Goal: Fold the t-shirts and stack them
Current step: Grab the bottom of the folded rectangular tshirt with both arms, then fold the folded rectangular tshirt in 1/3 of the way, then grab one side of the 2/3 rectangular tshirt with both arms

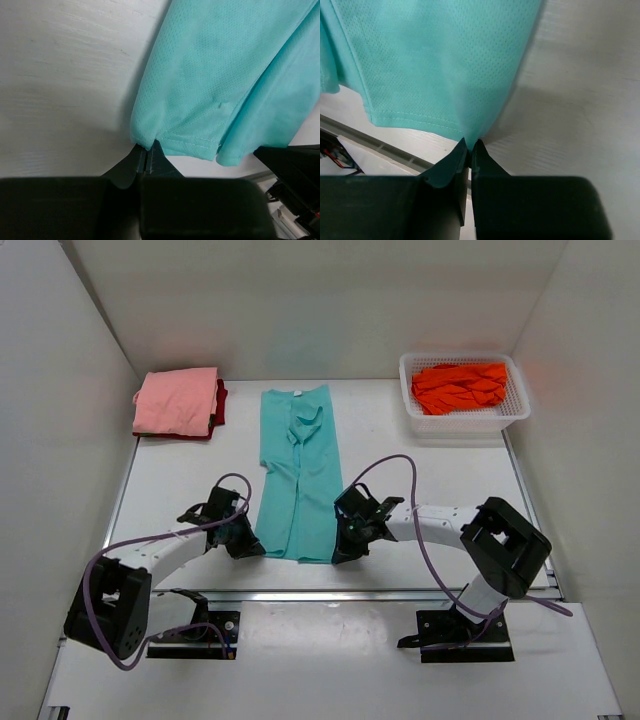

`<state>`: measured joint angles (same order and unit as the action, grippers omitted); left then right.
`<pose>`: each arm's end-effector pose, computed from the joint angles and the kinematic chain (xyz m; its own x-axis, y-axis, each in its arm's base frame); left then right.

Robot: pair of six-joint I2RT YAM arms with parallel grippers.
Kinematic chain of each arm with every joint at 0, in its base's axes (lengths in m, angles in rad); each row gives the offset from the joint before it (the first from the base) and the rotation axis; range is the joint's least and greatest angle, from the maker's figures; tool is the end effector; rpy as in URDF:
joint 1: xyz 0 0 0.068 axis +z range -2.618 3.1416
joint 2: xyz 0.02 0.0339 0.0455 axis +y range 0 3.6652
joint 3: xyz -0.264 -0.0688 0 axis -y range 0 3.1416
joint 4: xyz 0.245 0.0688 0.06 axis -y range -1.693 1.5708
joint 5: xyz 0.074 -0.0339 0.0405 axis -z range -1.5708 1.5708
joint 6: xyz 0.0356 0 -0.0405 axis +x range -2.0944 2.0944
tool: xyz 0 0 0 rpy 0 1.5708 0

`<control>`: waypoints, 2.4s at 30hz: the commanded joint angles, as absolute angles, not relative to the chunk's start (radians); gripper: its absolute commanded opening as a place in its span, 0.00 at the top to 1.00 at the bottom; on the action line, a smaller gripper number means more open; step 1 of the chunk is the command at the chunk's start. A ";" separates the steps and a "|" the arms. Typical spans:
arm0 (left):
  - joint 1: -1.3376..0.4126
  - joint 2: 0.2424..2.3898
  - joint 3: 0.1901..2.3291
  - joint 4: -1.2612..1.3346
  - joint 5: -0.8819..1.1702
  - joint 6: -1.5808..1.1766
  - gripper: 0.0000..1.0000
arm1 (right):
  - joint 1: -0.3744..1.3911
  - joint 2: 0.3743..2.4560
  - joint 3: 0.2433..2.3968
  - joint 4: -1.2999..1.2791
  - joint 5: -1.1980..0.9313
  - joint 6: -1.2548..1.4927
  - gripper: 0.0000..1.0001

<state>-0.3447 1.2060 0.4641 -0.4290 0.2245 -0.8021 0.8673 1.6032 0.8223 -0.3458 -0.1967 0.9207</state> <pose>0.1755 -0.0714 0.1387 -0.8981 -0.4221 -0.1233 -0.3374 0.8413 -0.4224 0.1833 0.2269 0.1492 -0.9921 0.0372 -0.1196 -0.0206 0.8934 0.4488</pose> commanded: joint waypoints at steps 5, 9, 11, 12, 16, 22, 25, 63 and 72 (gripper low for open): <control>-0.423 1.115 0.449 -0.577 0.230 -0.784 1.00 | 0.899 1.536 0.804 -0.423 -0.229 0.830 1.00; -0.492 0.997 0.402 -0.640 0.265 -0.837 1.00 | 0.933 1.465 0.767 -0.434 -0.276 0.816 1.00; -0.509 0.948 0.367 -0.649 0.305 -0.871 1.00 | 0.946 1.456 0.752 -0.442 -0.307 0.798 1.00; -0.511 0.913 0.361 -0.661 0.316 -0.890 1.00 | 0.946 1.447 0.758 -0.449 -0.317 0.793 0.99; -0.496 0.911 0.405 -0.681 0.371 -0.890 1.00 | 0.925 1.433 0.778 -0.469 -0.374 0.743 1.00; -0.414 1.095 0.644 -0.732 0.394 -0.775 1.00 | 0.796 1.466 0.960 -0.575 -0.402 0.624 1.00; -0.336 1.169 0.732 -0.701 0.417 -0.765 1.00 | 0.717 1.515 1.046 -0.607 -0.422 0.574 1.00; -0.156 1.606 1.010 -0.463 0.336 -0.764 0.38 | 0.449 1.803 1.343 -0.480 -0.236 0.528 0.42; -0.287 1.391 0.640 -0.339 0.115 -0.899 0.41 | 0.552 1.755 1.098 -0.371 -0.209 0.641 0.49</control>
<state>-0.2676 1.4265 0.6567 -0.4236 0.2245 -0.8543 0.5488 1.7695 1.1095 -0.4591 -0.2363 0.5896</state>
